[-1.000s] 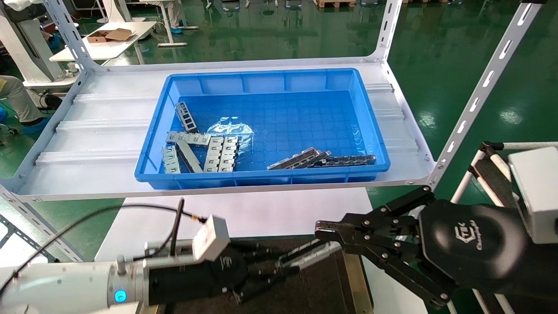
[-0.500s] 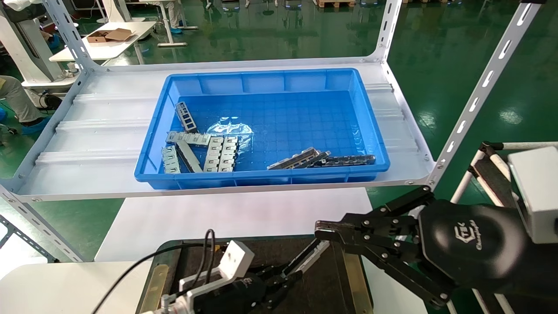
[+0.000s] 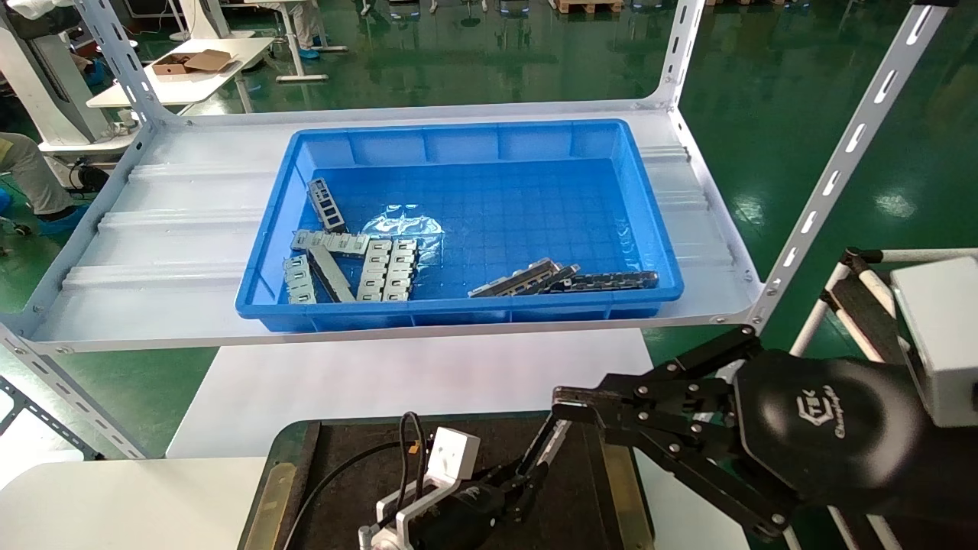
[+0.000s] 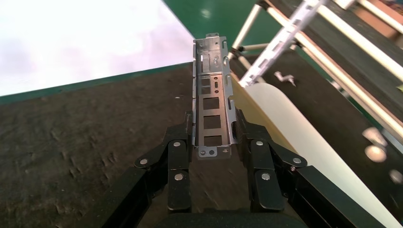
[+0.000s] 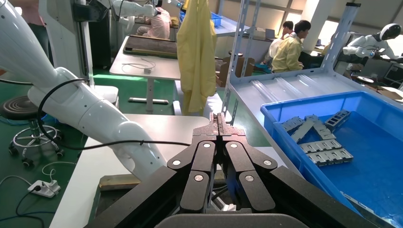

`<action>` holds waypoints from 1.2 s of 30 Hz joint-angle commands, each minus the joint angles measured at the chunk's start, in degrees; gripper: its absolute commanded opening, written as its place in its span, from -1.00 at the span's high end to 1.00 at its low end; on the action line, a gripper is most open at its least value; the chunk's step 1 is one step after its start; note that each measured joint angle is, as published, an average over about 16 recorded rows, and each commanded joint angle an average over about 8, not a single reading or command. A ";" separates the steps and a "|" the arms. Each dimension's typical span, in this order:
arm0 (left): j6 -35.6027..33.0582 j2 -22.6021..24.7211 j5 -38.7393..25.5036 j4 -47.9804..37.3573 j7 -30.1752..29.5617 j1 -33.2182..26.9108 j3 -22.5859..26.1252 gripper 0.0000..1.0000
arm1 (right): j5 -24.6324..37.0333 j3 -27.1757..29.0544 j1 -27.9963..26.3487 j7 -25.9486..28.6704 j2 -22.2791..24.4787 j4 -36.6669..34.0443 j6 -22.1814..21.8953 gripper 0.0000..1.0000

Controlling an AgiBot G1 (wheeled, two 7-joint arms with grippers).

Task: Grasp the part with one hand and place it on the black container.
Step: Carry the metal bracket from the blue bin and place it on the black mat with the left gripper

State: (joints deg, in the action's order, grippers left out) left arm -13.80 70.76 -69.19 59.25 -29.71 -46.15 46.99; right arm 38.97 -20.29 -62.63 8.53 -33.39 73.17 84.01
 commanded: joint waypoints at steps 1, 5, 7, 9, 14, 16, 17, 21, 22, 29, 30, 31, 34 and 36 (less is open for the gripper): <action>2.65 1.14 -0.68 -0.64 -1.73 0.22 0.93 1.00 | 0.00 0.00 0.00 0.00 0.00 0.00 0.00 1.00; 7.00 3.12 -1.17 -2.01 -4.04 0.26 2.55 1.00 | 0.00 -0.01 0.00 0.00 0.00 0.00 0.00 1.00; 8.94 3.97 -1.19 -2.66 -4.97 0.25 3.34 1.00 | -0.01 -0.01 0.00 0.00 0.00 0.00 0.00 1.00; 10.80 4.75 -1.04 -3.24 -5.79 0.23 4.14 1.00 | -0.01 -0.01 0.00 0.00 0.00 0.00 0.00 1.00; 15.02 6.03 0.00 -3.85 -7.19 0.18 6.60 1.00 | -0.01 -0.01 0.00 -0.01 0.01 0.00 -0.01 1.00; 16.51 6.26 0.72 -3.78 -7.56 0.11 7.77 1.00 | -0.01 -0.02 0.00 -0.01 0.01 0.00 -0.01 1.00; 17.21 6.35 1.17 -3.73 -7.74 0.05 8.39 1.00 | -0.01 -0.02 0.00 -0.01 0.01 0.00 -0.01 1.00; 19.88 6.56 3.38 -3.67 -8.24 -0.41 11.00 1.00 | -0.01 -0.02 -0.01 -0.01 0.01 0.00 -0.01 1.00; 20.58 6.60 4.06 -3.71 -8.31 -0.57 11.69 1.00 | -0.01 -0.02 -0.01 -0.01 0.01 0.00 -0.01 1.00; 25.82 6.94 10.06 -3.93 -8.19 -1.91 16.84 1.00 | -0.02 -0.03 -0.01 -0.01 0.01 0.00 -0.01 1.00; 26.53 6.97 11.07 -3.91 -8.06 -2.12 17.64 1.00 | -0.02 -0.03 -0.01 -0.01 0.01 0.00 -0.01 1.00; 27.27 7.00 12.14 -3.88 -7.88 -2.35 18.49 1.00 | -0.02 -0.03 -0.01 -0.02 0.01 0.00 -0.01 1.00; 29.35 7.07 15.45 -3.72 -7.07 -3.09 21.15 1.00 | -0.02 -0.03 -0.01 -0.02 0.01 0.00 -0.01 1.00; 30.61 7.11 17.75 -3.60 -6.38 -3.65 22.95 1.00 | -0.02 -0.04 -0.01 -0.02 0.01 0.00 -0.01 1.00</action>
State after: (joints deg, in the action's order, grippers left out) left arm 16.73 77.87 -51.26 55.67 -35.96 -49.92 69.90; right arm 38.94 -20.32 -62.64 8.51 -33.38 73.17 84.00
